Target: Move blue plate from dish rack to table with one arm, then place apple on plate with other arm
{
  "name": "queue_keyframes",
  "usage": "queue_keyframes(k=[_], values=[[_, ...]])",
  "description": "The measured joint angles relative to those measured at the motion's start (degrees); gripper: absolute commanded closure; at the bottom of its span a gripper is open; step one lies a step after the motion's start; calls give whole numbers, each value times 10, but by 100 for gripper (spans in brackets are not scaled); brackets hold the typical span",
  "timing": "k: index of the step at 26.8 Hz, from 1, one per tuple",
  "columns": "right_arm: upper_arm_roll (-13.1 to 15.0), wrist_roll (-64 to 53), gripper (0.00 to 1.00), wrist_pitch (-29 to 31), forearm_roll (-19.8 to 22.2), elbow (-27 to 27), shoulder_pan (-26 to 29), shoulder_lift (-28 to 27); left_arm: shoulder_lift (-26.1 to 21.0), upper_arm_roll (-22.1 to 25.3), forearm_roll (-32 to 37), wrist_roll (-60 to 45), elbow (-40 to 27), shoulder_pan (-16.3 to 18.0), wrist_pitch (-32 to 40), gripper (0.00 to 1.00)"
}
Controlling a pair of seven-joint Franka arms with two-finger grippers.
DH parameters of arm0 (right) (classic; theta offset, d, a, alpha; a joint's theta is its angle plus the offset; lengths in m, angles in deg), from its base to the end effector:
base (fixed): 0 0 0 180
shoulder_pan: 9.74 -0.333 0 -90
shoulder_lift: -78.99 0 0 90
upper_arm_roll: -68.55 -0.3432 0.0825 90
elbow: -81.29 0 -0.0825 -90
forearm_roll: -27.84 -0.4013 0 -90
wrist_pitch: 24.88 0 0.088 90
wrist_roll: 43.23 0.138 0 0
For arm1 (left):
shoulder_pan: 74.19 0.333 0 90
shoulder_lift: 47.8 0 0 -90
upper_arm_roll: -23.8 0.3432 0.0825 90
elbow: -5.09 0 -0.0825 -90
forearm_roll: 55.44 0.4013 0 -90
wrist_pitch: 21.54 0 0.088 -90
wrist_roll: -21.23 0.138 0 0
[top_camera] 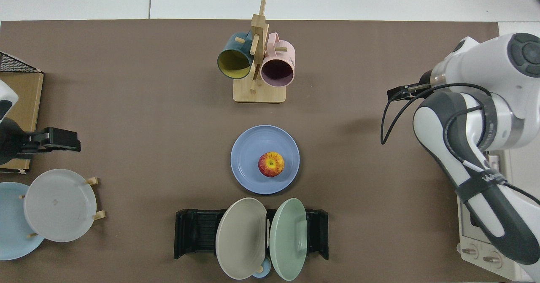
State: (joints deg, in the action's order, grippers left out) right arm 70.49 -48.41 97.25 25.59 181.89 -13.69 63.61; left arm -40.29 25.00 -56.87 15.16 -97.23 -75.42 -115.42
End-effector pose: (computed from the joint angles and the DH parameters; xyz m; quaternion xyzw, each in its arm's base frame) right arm 0.6692 0.0278 0.4127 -0.9970 -0.0539 -0.0541 0.0112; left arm 0.5295 -0.0029 0.5932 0.9984 0.0535 -0.0089 0.0134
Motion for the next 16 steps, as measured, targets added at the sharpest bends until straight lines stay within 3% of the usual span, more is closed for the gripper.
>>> queue_keyframes(k=[7, 16], values=[[-1, -8, 0, -10, -1, -2, 29, 20, 0, 0, 0, 0, 0, 0, 0, 0], [-1, -5, 0, -116, -1, -4, 29, 95, 0, -2, 0, 0, 0, 0, 0, 0]])
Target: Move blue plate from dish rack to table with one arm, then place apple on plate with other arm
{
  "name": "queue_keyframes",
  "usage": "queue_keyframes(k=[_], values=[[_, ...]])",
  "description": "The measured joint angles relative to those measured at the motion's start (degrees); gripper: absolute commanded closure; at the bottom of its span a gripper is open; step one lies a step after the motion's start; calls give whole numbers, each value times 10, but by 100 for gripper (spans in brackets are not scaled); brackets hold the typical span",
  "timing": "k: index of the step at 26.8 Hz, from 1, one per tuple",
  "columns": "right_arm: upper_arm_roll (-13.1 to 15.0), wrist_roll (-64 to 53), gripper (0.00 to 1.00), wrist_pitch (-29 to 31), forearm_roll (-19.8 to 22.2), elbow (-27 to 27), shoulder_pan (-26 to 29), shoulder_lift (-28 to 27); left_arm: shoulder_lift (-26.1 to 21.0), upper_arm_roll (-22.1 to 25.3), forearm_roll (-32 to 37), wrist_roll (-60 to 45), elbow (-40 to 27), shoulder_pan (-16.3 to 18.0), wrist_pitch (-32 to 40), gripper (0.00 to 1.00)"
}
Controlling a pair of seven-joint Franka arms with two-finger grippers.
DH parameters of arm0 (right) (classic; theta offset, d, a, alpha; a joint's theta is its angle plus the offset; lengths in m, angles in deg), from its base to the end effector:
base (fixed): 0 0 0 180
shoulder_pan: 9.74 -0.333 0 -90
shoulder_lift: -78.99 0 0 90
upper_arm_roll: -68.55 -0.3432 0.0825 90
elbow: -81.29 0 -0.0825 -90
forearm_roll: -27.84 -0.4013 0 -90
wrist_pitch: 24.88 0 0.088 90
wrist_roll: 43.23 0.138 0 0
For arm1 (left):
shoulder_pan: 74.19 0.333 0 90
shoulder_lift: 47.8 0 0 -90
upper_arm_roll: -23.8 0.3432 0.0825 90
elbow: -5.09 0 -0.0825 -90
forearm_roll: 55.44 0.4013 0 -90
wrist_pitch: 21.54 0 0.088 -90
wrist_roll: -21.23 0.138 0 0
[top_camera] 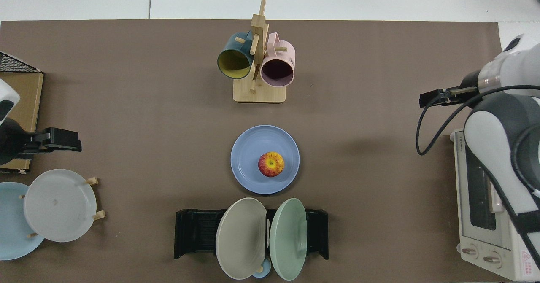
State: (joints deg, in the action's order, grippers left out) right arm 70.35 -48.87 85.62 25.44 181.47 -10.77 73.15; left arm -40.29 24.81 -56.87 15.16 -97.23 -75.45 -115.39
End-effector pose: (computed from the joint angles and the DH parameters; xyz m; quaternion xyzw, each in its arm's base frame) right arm 0.6240 -0.0036 0.5040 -0.9984 -0.0360 -0.0401 0.0161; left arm 0.5294 -0.0051 0.5932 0.9985 0.0516 -0.0091 0.0131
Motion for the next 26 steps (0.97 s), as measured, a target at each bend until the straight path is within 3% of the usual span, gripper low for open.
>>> queue_keyframes(k=[7, 26], values=[[-2, 23, 0, -98, 2, -24, 0, 48, 0, 0, 0, 0, 0, 0, 0, 0], [-2, 72, 0, -151, 8, -59, 5, 51, 0, -1, 0, 0, 0, 0, 1, 0]])
